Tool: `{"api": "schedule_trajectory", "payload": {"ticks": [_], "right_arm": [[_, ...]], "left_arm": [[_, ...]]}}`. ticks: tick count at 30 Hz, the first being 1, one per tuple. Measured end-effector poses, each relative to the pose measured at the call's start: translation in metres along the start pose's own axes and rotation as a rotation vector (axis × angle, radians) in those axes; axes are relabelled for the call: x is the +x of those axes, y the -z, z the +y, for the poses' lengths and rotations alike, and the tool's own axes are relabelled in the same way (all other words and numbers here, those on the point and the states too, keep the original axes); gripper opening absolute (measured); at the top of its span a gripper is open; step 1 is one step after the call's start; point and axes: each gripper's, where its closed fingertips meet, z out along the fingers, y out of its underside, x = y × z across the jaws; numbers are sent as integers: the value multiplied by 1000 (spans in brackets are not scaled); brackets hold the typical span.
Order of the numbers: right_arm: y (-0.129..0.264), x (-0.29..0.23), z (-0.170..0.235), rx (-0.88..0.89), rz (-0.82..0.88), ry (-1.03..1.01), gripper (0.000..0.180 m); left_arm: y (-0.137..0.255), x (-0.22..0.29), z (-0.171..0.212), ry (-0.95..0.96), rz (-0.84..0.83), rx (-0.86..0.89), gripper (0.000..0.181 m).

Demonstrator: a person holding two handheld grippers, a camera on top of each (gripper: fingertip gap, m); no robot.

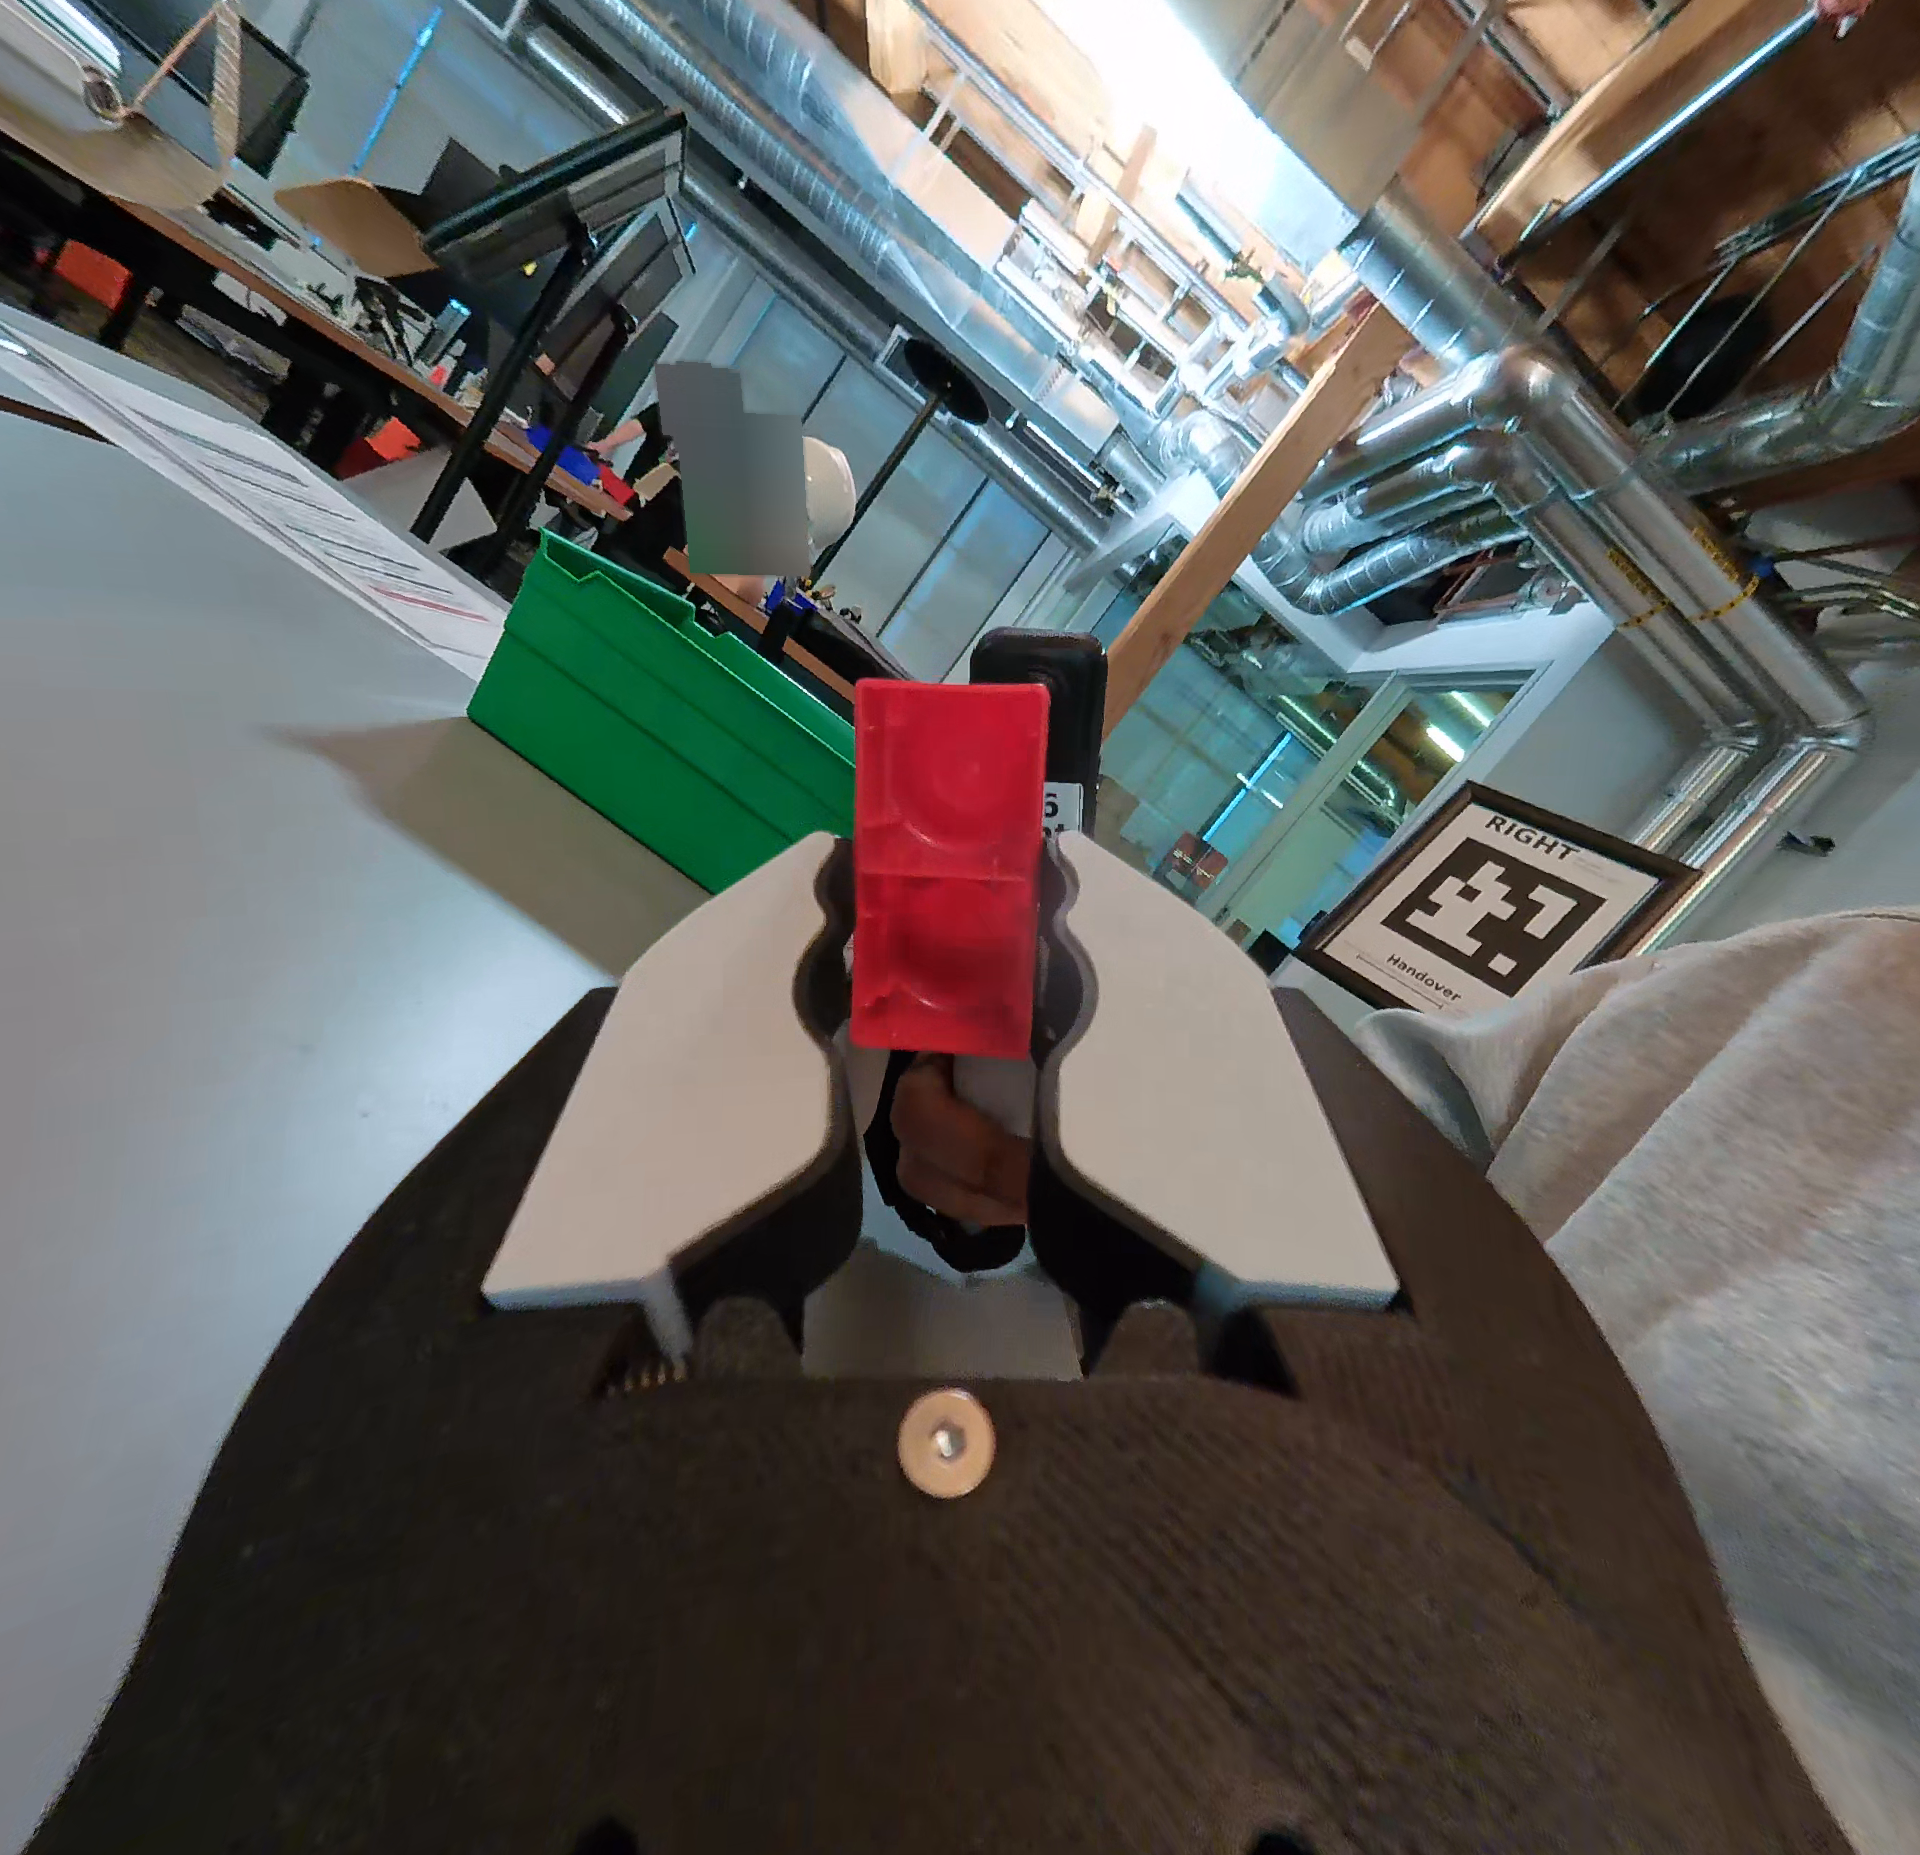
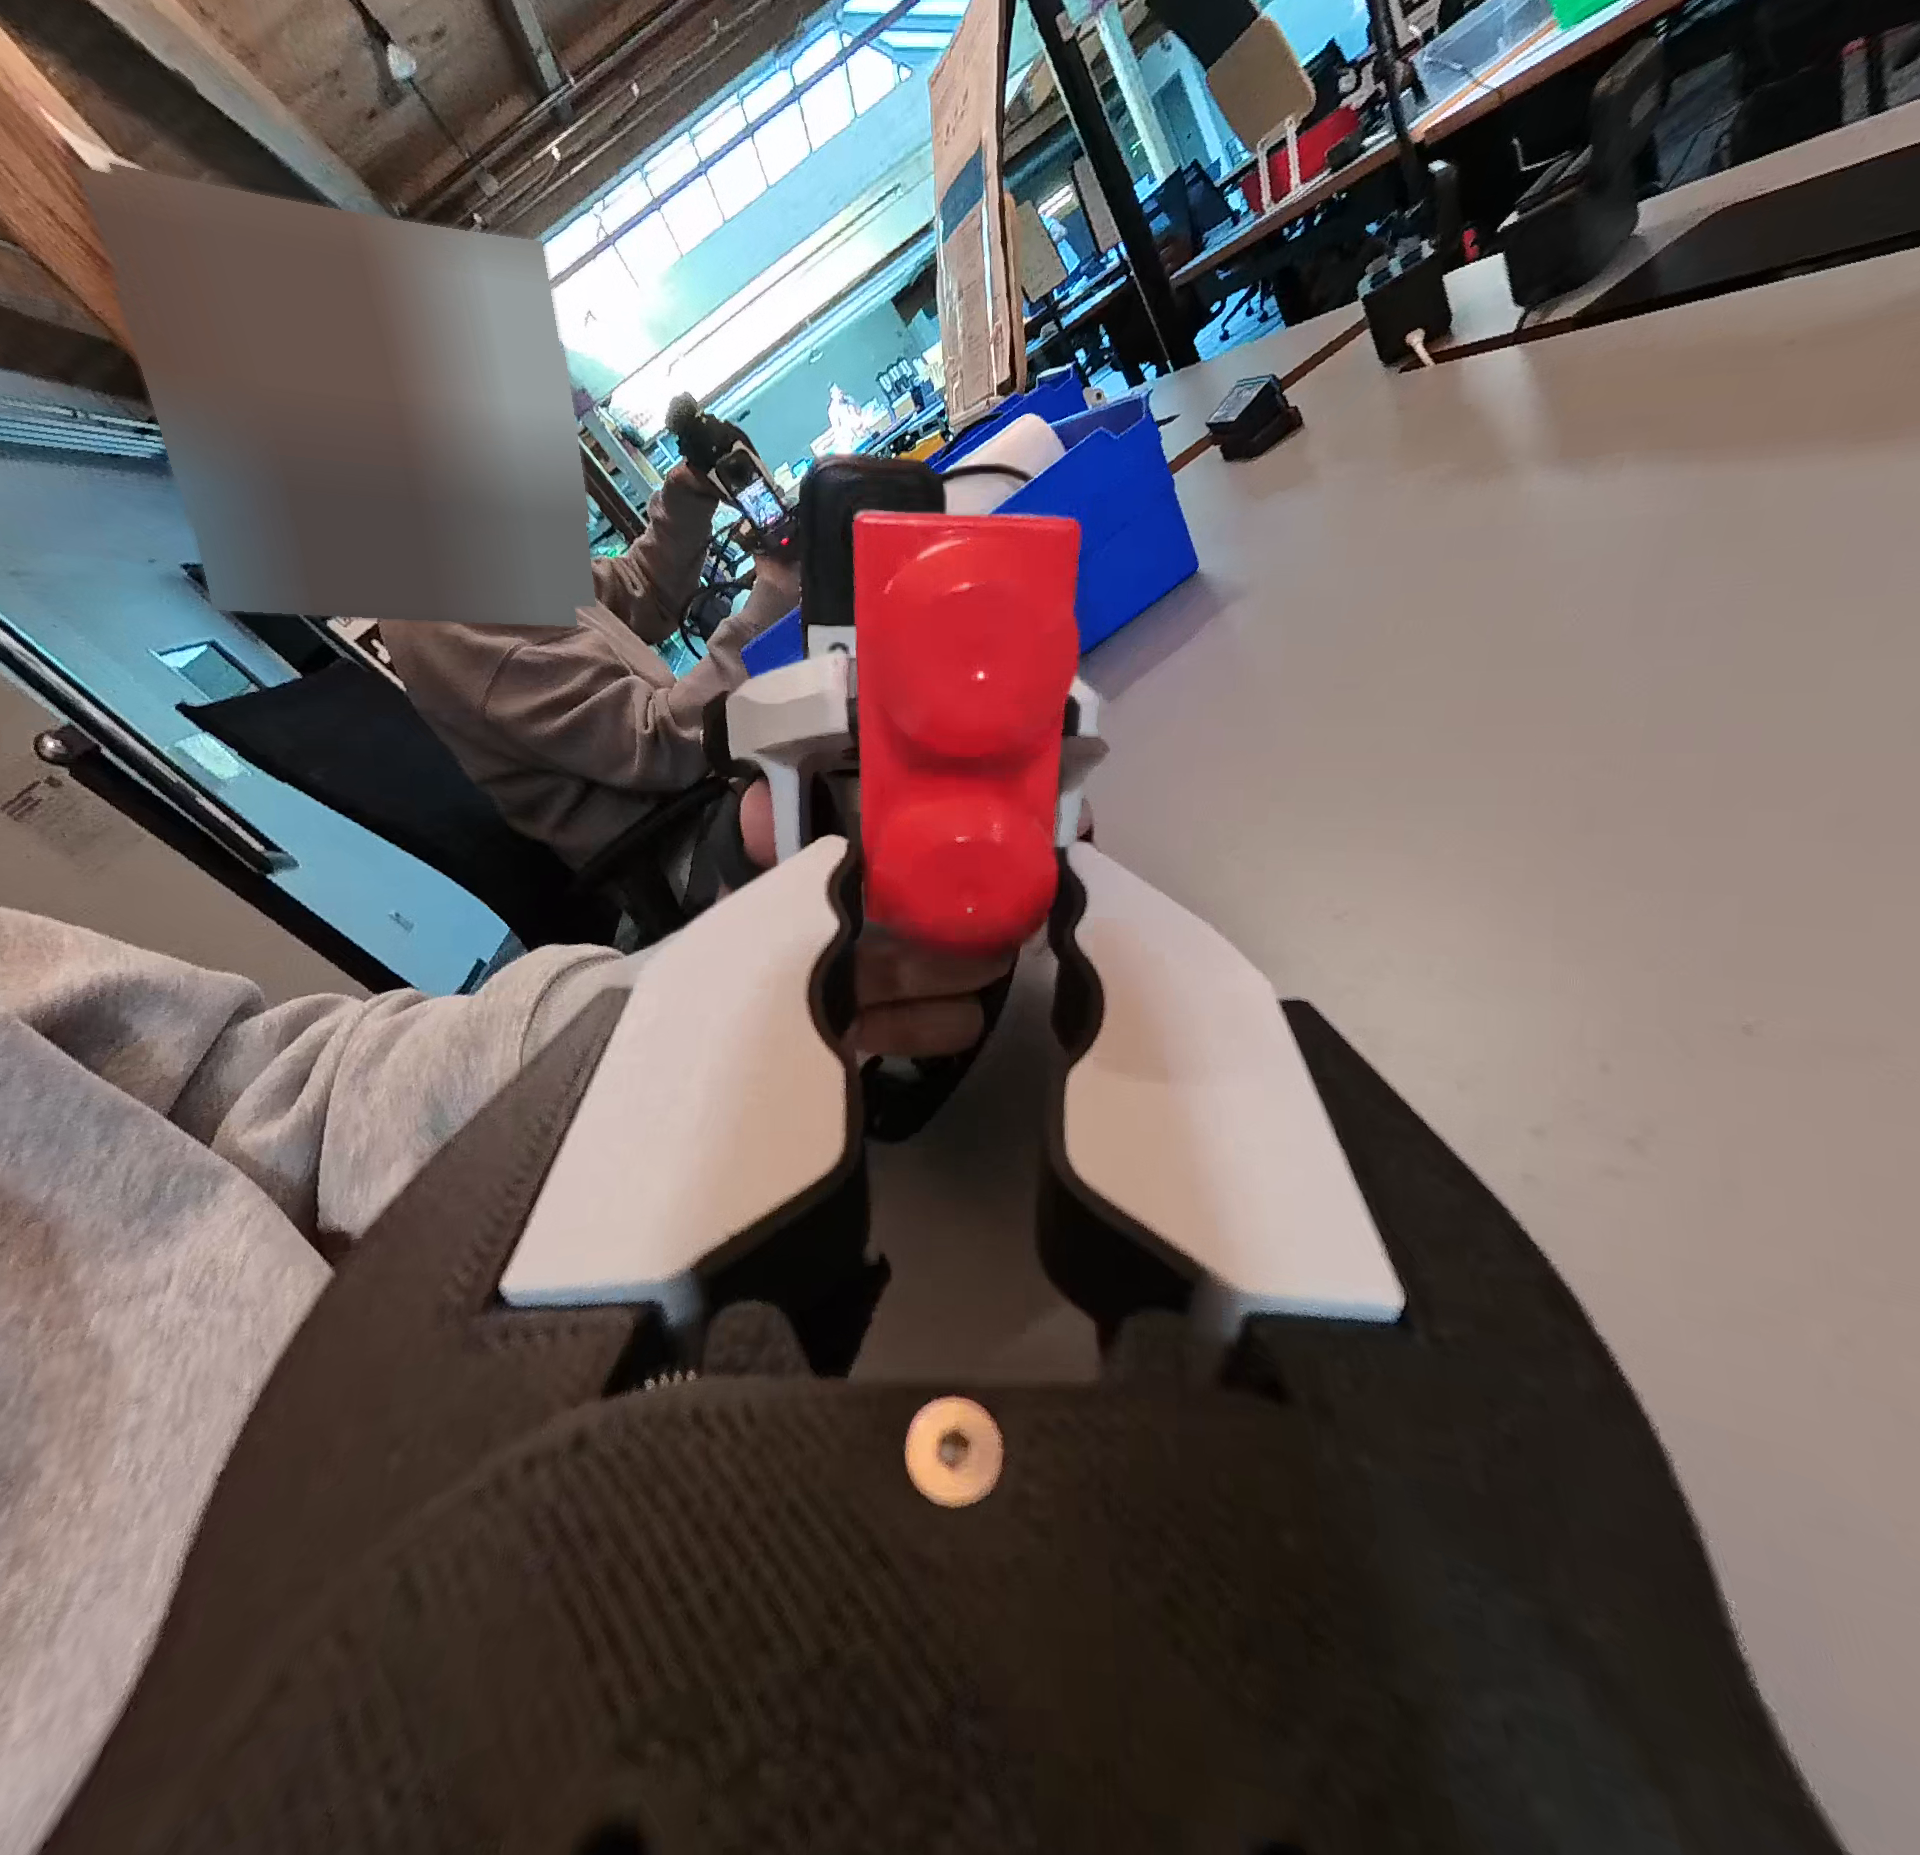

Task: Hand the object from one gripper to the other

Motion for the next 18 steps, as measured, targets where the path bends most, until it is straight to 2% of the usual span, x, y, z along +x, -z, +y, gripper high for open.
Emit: {"api": "schedule_trajectory", "payload": {"ticks": [12,15,18], "right_arm": [[1,-4,0,-16,-16,39,35],[3,-1,-1,-24,6,63,35],[7,9,-2,-48,79,124,35]], "left_arm": [[-1,3,0,3,24,1,35],[0,-1,-2,12,-1,19,50],[2,-7,-5,12,-39,38,57]]}}
